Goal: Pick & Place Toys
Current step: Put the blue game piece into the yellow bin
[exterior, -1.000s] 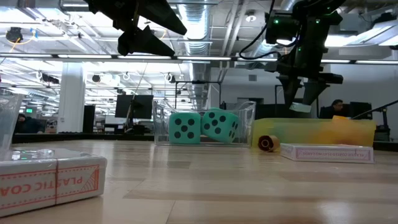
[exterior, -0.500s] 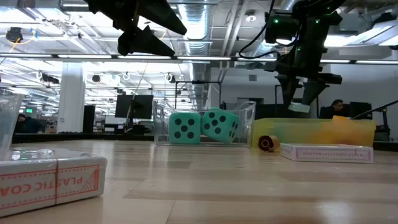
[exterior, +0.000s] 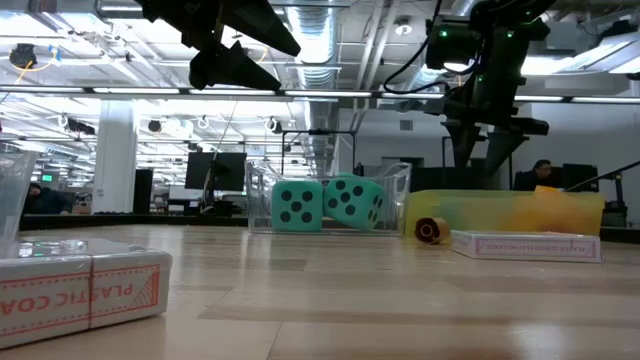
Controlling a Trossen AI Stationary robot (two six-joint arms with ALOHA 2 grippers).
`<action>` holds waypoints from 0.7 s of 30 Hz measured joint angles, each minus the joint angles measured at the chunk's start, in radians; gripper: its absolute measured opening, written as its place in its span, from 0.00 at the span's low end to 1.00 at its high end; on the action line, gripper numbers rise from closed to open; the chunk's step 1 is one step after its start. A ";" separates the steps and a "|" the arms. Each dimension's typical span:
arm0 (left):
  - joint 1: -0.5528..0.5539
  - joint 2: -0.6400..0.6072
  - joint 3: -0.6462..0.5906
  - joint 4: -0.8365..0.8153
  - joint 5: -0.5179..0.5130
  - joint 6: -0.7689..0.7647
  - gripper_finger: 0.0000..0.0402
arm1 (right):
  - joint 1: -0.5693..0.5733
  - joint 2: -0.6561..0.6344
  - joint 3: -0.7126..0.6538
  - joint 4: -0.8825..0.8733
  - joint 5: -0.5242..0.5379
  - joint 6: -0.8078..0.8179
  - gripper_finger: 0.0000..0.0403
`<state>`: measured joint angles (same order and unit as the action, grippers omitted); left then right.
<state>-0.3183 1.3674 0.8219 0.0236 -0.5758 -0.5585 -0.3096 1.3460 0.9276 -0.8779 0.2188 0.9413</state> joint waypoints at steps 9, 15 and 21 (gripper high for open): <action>0.000 0.000 0.000 0.000 0.000 0.000 0.75 | 0.003 0.000 0.000 0.000 0.000 0.000 0.57; 0.000 0.000 0.000 0.000 0.000 -0.001 0.75 | 0.017 0.000 0.000 0.000 0.001 0.001 0.57; 0.000 0.000 0.000 0.000 0.000 -0.006 0.75 | 0.099 0.000 0.000 0.001 -0.005 0.029 0.57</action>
<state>-0.3185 1.3674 0.8219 0.0241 -0.5758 -0.5640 -0.2108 1.3460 0.9276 -0.8772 0.2137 0.9704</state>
